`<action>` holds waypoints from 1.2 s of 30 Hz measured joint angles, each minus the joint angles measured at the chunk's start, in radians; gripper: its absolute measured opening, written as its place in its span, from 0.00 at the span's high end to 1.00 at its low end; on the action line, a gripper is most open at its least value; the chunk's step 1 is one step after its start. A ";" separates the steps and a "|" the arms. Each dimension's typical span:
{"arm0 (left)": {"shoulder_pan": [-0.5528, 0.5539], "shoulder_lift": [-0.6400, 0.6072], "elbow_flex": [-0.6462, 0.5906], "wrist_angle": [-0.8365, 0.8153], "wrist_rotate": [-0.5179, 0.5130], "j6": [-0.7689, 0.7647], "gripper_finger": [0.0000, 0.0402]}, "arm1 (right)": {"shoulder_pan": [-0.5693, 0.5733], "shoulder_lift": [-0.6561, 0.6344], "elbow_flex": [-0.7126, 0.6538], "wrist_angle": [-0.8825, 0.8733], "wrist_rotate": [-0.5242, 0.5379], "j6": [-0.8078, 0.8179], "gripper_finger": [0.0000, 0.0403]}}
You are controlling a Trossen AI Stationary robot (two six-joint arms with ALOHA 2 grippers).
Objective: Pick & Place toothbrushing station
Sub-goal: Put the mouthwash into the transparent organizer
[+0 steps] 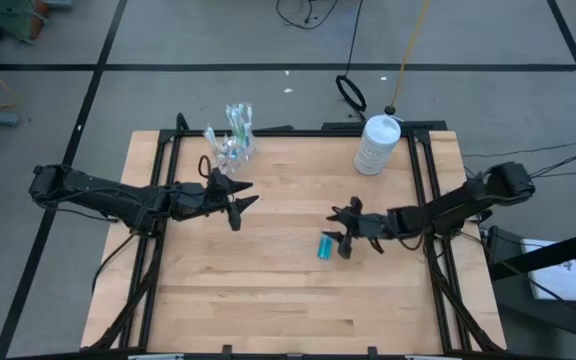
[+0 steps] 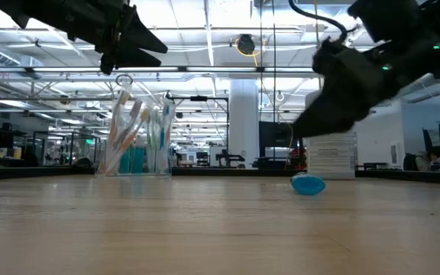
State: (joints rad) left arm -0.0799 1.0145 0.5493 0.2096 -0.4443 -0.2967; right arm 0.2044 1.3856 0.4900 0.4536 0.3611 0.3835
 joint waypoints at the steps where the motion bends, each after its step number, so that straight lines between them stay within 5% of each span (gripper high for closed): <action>1: -0.002 0.000 0.000 0.000 0.002 0.000 0.47 | 0.021 -0.006 -0.001 -0.034 0.000 0.050 0.47; 9: -0.004 0.000 -0.001 0.004 0.058 0.006 0.47 | 0.083 0.013 -0.004 -0.108 -0.051 0.394 0.47; 19: -0.004 0.000 -0.001 0.002 0.061 0.007 0.47 | 0.047 0.167 -0.005 -0.032 -0.050 0.536 0.35; 26: -0.004 0.000 -0.001 0.003 0.061 0.040 0.47 | -0.014 0.277 -0.002 0.176 -0.073 0.408 0.31; 36: -0.004 0.000 -0.001 0.002 0.062 0.063 0.47 | -0.030 0.412 0.094 0.245 -0.206 0.219 0.39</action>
State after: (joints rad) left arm -0.0837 1.0145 0.5488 0.2115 -0.3828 -0.2338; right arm 0.1742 1.7972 0.5838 0.6986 0.1547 0.6029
